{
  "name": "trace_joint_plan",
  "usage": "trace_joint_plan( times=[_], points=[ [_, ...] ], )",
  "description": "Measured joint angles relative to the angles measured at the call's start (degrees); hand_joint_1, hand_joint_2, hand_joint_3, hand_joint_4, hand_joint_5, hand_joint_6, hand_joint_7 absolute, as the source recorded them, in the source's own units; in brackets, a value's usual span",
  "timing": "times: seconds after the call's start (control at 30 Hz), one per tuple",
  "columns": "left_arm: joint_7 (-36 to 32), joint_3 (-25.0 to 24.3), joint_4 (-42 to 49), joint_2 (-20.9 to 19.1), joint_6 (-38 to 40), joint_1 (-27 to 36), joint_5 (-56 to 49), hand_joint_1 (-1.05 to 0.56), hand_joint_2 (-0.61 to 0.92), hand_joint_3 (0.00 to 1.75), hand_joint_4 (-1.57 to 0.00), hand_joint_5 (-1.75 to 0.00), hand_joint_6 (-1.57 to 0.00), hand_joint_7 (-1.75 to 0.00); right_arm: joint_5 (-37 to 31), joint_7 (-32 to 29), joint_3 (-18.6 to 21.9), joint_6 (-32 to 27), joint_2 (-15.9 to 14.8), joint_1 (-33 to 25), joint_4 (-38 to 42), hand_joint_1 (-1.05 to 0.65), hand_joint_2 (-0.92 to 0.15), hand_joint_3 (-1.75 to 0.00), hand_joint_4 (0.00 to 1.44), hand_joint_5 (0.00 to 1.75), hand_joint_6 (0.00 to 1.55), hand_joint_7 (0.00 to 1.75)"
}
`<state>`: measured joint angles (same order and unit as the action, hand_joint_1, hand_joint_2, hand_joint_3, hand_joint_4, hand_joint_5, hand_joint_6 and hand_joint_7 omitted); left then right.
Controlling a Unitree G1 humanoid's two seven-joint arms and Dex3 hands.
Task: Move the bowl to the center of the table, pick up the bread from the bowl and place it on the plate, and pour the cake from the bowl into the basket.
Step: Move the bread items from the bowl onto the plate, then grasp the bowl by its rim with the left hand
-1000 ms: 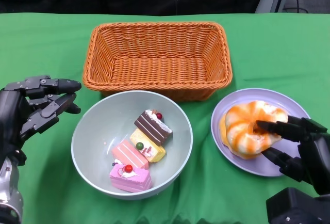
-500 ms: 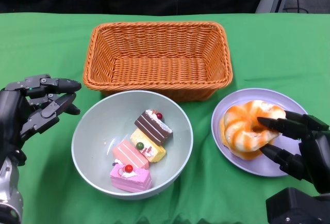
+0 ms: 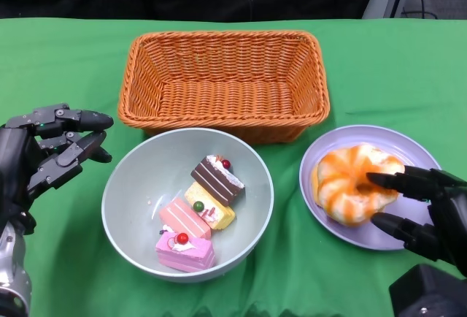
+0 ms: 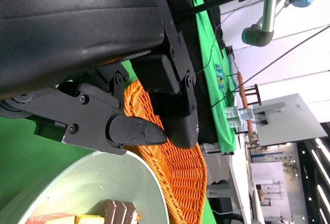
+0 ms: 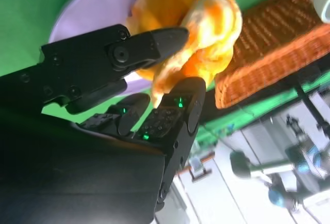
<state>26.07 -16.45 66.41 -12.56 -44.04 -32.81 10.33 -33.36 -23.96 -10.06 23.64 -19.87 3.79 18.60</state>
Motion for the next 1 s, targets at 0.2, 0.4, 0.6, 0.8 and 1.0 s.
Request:
trace_joint_plan(
  times=[0.2,0.4,0.6,0.8,1.0],
  points=[
    [0.01,0.00,0.01,-0.03,0.04,-0.02,0.01,-0.20,0.92,0.25,-0.88,-1.16,-1.10,-0.52,0.91,5.83,1.84,-4.60,-0.45,-3.22,-7.54,-0.61,-0.92,-0.12,0.41,0.04,0.51,0.00],
    [0.02,0.00,0.02,-0.07,0.04,-0.02,0.00,-0.19,0.92,0.25,-0.89,-1.16,-1.09,-0.54,1.38,10.14,2.39,-8.96,-0.20,-5.78,-13.81,-0.57,-0.92,-0.09,0.24,0.00,0.37,0.00],
    [0.01,0.03,0.02,-0.09,0.03,-0.02,-0.09,-0.20,0.92,0.25,-0.89,-1.17,-1.08,-0.56,1.71,12.69,2.55,-12.38,0.43,-6.72,-17.21,-0.57,-0.92,-0.09,0.20,0.00,0.36,0.00],
    [0.01,0.10,0.02,-0.10,0.01,-0.02,-0.12,-0.21,0.92,0.25,-0.89,-1.16,-1.07,-0.58,1.82,9.97,3.43,-10.50,1.74,-7.00,-17.20,-0.48,-0.89,-0.06,0.30,0.05,0.40,0.02],
    [0.04,0.13,0.02,-0.12,-0.06,-0.02,-0.06,-0.18,0.92,0.26,-0.88,-1.17,-1.06,-0.61,12.82,7.41,4.72,3.15,6.00,-5.57,-12.91,-0.15,-0.88,-0.04,0.70,0.25,0.71,0.15]
  ],
)
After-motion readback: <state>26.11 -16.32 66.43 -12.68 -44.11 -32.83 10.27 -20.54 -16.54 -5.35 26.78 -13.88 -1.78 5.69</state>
